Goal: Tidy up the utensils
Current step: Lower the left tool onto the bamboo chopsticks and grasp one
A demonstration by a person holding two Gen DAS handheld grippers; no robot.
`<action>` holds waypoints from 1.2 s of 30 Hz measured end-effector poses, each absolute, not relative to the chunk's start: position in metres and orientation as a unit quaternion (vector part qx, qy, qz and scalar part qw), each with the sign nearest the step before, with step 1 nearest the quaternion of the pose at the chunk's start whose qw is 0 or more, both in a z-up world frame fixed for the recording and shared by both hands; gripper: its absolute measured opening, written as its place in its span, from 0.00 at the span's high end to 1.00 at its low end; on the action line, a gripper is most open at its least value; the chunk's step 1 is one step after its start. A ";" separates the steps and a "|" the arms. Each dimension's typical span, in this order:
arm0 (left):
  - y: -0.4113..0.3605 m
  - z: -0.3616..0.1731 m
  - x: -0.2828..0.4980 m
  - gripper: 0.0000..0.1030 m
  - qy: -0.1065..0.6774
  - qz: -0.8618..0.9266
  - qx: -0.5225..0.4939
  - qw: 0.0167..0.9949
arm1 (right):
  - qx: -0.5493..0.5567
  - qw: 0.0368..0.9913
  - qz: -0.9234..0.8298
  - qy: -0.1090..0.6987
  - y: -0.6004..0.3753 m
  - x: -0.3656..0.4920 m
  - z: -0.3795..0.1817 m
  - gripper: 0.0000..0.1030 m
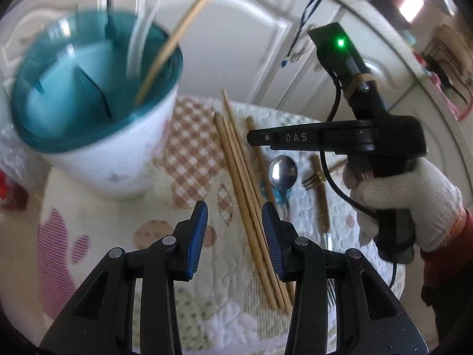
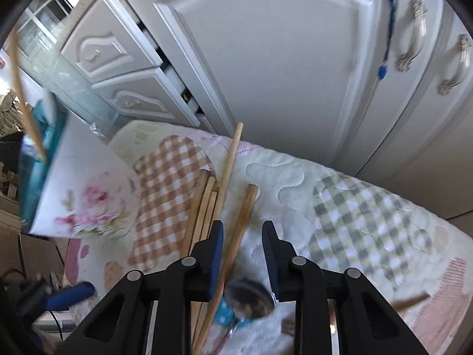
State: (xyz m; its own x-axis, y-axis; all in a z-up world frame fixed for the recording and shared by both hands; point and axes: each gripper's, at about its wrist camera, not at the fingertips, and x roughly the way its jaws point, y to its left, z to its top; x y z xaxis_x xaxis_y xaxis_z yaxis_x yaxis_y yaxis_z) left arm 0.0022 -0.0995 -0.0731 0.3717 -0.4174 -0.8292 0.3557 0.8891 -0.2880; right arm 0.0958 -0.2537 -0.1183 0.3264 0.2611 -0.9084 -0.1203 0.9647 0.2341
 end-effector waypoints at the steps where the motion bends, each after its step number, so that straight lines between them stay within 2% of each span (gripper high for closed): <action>1: -0.102 -0.078 0.005 0.65 0.513 -0.230 -0.032 0.827 | 0.057 0.810 0.117 0.571 -0.253 0.098 -0.122 0.81; 4: -0.109 -0.093 0.012 0.71 0.525 -0.218 -0.042 0.822 | 0.039 0.812 0.122 0.569 -0.256 0.096 -0.123 0.86; 12: -0.125 -0.109 0.021 0.73 0.529 -0.196 -0.030 0.825 | 0.043 0.809 0.117 0.574 -0.285 0.083 -0.120 0.87; 22: -0.113 -0.108 0.032 0.88 0.536 -0.176 -0.056 0.824 | 0.081 0.813 0.117 0.564 -0.289 0.082 -0.124 0.87; 28: -0.120 -0.115 0.036 0.87 0.554 -0.188 -0.051 0.810 | 0.084 0.811 0.120 0.566 -0.281 0.081 -0.125 0.87; 31: -0.119 -0.115 0.034 0.93 0.548 -0.184 -0.048 0.814 | 0.088 0.807 0.130 0.569 -0.273 0.078 -0.125 0.90; 36: -0.103 -0.115 0.016 0.95 0.548 -0.195 -0.044 0.812 | 0.083 0.798 0.155 0.577 -0.261 0.061 -0.120 0.92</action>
State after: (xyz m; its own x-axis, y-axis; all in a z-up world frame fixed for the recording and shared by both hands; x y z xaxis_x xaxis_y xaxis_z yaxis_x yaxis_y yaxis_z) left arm 0.0164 -0.1033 -0.1147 0.3232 -0.3655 -0.8729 0.2683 0.9199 -0.2859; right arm 0.0610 -0.2606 -0.1200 0.2864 0.3433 -0.8945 -0.1523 0.9381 0.3112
